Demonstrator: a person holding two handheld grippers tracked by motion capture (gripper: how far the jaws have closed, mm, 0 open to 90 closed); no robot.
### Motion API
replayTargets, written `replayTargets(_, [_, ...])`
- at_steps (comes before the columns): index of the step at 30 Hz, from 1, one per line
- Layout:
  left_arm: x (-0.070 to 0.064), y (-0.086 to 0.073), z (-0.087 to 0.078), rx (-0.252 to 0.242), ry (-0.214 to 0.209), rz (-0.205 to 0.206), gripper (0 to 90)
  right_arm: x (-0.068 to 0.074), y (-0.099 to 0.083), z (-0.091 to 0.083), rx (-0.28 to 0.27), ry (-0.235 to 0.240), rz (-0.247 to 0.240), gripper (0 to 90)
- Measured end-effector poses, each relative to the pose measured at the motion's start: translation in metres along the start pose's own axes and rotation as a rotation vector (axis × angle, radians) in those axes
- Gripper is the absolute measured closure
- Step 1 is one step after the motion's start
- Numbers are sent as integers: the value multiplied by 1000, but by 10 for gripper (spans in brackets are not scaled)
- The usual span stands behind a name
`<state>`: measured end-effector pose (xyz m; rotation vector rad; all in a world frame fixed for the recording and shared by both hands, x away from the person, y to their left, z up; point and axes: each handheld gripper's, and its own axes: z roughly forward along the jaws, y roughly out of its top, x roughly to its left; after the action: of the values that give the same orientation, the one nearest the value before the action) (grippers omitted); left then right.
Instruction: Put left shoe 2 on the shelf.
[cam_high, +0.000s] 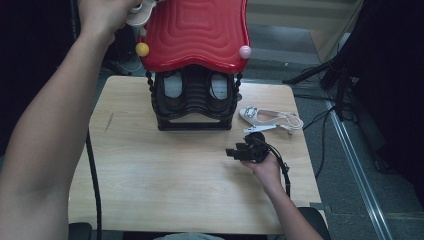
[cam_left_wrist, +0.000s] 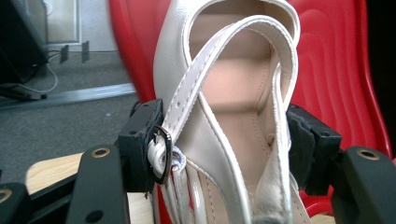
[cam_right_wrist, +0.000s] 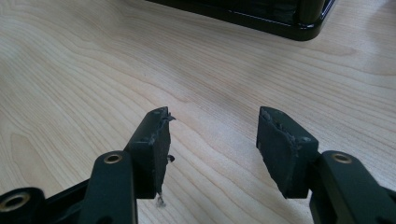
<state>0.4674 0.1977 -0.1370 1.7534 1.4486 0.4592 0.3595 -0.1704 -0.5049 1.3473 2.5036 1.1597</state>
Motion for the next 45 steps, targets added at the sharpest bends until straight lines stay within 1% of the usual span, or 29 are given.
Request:
replayTargets(2, [-2, 0, 3, 1, -3, -4, 369, 0, 0, 0, 0, 0, 0, 460])
replayTargets(4, [-8, -2, 11, 3, -16, -4, 368, 0, 0, 0, 2, 0, 0, 460])
replayTargets(7, [-11, -4, 16, 8, -18, 7, 368, 0, 0, 0, -1, 0, -2, 460])
replayTargets(10, [-16, -8, 24, 16, -17, 6, 366, 0, 0, 0, -1, 0, -1, 460])
replayTargets(11, [-19, -10, 29, 19, -9, 9, 366, 0, 0, 0, -2, 1, -1, 460])
replayTargets(13, [-21, -13, 34, 27, -6, 14, 365, 0, 0, -1, 0, 1, 0, 460])
replayTargets(15, [-22, -15, 36, 28, 0, 17, 364, 0, 0, -1, -1, 0, 0, 460])
replayTargets(17, [-25, -20, 39, 19, 14, 30, 359, 0, 0, -1, 0, 1, 1, 460])
replayTargets(18, [-25, -21, 39, 23, 17, 41, 357, 0, 0, -1, 0, 1, 1, 461])
replayTargets(22, [-28, -24, 39, 38, 24, 45, 346, 1, 0, 0, 0, -1, 0, 460])
replayTargets(24, [-28, -24, 39, 44, 21, 51, 326, 1, 0, 0, 0, -2, 1, 460])
replayTargets(25, [-29, -24, 39, 47, 13, 53, 326, 1, 0, 0, -1, -2, -1, 461])
replayTargets(26, [-28, -25, 38, 53, 4, 47, 296, 1, 0, 0, -1, -3, -1, 460])
replayTargets(27, [-27, -25, 38, 50, -14, 42, 285, 1, 0, 0, 0, -3, 0, 461])
replayTargets(28, [-27, -25, 38, 50, -14, 42, 273, 1, 0, 0, 0, -3, 1, 460])
replayTargets(29, [-26, -25, 38, 51, -26, 45, 273, 1, 0, 0, 0, -3, 1, 460])
replayTargets(30, [-25, -25, 37, 56, -36, 37, 260, 1, 0, 0, 0, -3, 1, 460])
replayTargets(32, [-25, -25, 37, 59, -47, 43, 233, 1, 0, 0, -1, -3, 1, 461])
replayTargets(33, [-25, -25, 37, 67, -56, 43, 203, 0, 0, 0, -1, -3, -1, 460])
replayTargets(35, [-25, -25, 37, 70, -53, 45, 190, 0, 0, 0, -1, -3, -1, 460])
replayTargets(37, [-26, -24, 35, 76, -52, 48, 147, 0, 0, 0, -1, -3, -1, 460])
replayTargets(39, [-25, -22, 31, 66, -52, 53, 145, 1, 0, 0, 0, -3, 1, 460])
replayTargets(40, [-23, -22, 30, 74, -61, 52, 142, 1, 0, 0, 0, -5, 2, 460])
replayTargets(45, [-21, -20, 24, 72, -72, 53, 150, 0, 0, 0, 0, -4, 0, 460])
